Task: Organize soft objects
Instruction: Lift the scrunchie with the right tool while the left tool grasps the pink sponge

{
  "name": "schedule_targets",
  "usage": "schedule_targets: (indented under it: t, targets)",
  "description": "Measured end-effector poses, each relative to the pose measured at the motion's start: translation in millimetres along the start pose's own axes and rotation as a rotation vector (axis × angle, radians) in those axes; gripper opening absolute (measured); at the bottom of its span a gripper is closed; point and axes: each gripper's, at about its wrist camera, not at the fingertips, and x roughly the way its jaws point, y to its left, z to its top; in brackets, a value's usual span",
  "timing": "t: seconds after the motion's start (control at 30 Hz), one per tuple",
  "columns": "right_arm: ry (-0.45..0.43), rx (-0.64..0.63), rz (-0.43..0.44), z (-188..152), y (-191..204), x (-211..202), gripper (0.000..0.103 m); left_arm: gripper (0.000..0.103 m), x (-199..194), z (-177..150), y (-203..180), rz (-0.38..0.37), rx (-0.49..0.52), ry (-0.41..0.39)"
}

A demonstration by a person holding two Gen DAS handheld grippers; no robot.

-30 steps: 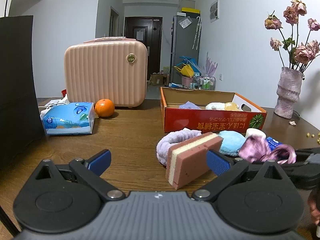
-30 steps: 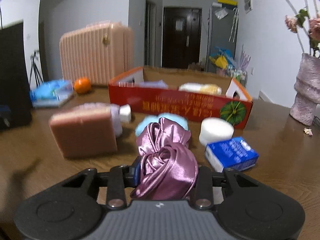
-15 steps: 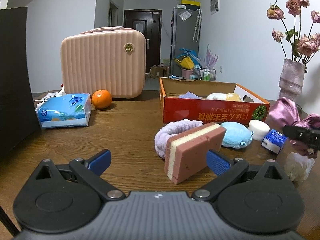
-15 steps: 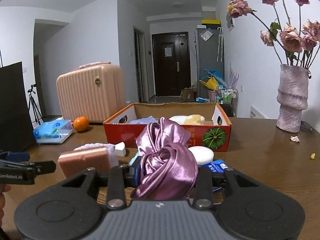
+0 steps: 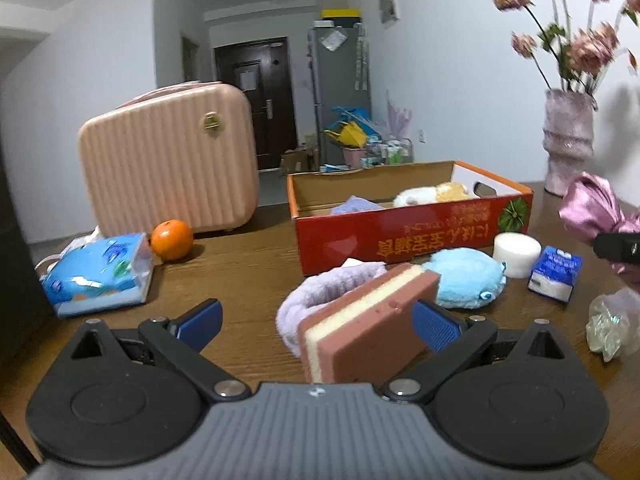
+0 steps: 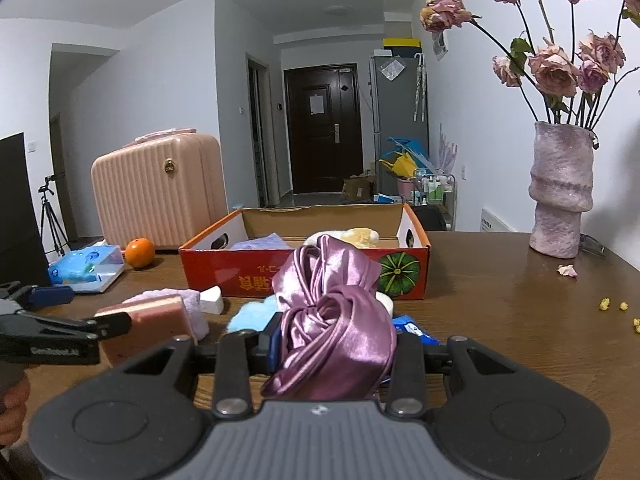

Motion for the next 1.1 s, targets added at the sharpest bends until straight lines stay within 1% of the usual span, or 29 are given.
schedule_targets:
  t: [0.03, 0.1, 0.2, 0.27, 0.3, 0.37, 0.47, 0.53, 0.63, 0.7, 0.73, 0.77, 0.83, 0.9, 1.03, 1.1]
  targets:
    - [0.001, 0.002, -0.001, 0, -1, 0, 0.036, 0.103, 3, 1, -2, -0.007, 0.016, 0.001]
    - [0.003, 0.002, -0.004, -1, -1, 0, 0.036, 0.099, 9, 1, -5, -0.012, 0.04, -0.004]
    - [0.008, 0.001, -0.004, -1, -1, 1, 0.036, 0.092, 18, 2, -7, -0.041, 0.053, 0.005]
    - [0.009, 0.002, -0.002, -1, -1, 2, 0.036, 0.077, 24, 1, -9, -0.07, 0.059, 0.026]
    - [0.009, 0.002, 0.001, -1, 0, 2, 0.036, 0.075, 25, 0, -9, -0.085, 0.061, 0.035]
    - [0.008, -0.001, 0.005, -1, 0, 1, 0.036, 0.067, 26, -3, -11, -0.115, 0.07, 0.051]
    - [0.002, -0.003, 0.011, -1, 0, -2, 0.036, 0.058, 24, -7, -14, -0.161, 0.072, 0.065]
    - [-0.001, -0.001, 0.013, -1, -1, -2, 0.036, 0.055, 21, -9, -18, -0.183, 0.076, 0.072]
    - [-0.002, 0.0, 0.012, -1, -3, -4, 0.036, 0.055, 14, -12, -26, -0.212, 0.089, 0.07]
    - [-0.002, 0.002, 0.011, -1, -3, -4, 0.036, 0.063, 9, -14, -32, -0.227, 0.097, 0.068]
    - [-0.002, 0.002, 0.01, -1, -4, -4, 0.036, 0.072, 7, -15, -36, -0.228, 0.101, 0.067]
    - [0.0, 0.002, 0.01, -2, -3, -4, 0.036, 0.077, 7, -15, -40, -0.222, 0.104, 0.069]
    - [0.002, 0.002, 0.01, -2, -3, -4, 0.036, 0.077, 8, -16, -44, -0.201, 0.1, 0.072]
    - [0.004, 0.001, 0.01, -2, -2, -4, 0.036, 0.076, 11, -14, -46, -0.172, 0.083, 0.074]
    - [0.007, 0.004, 0.009, -3, -3, -3, 0.036, 0.059, 26, -10, -43, -0.147, 0.028, 0.101]
    - [0.01, 0.004, 0.007, -3, -3, -2, 0.036, 0.054, 34, -8, -42, -0.146, 0.009, 0.123]
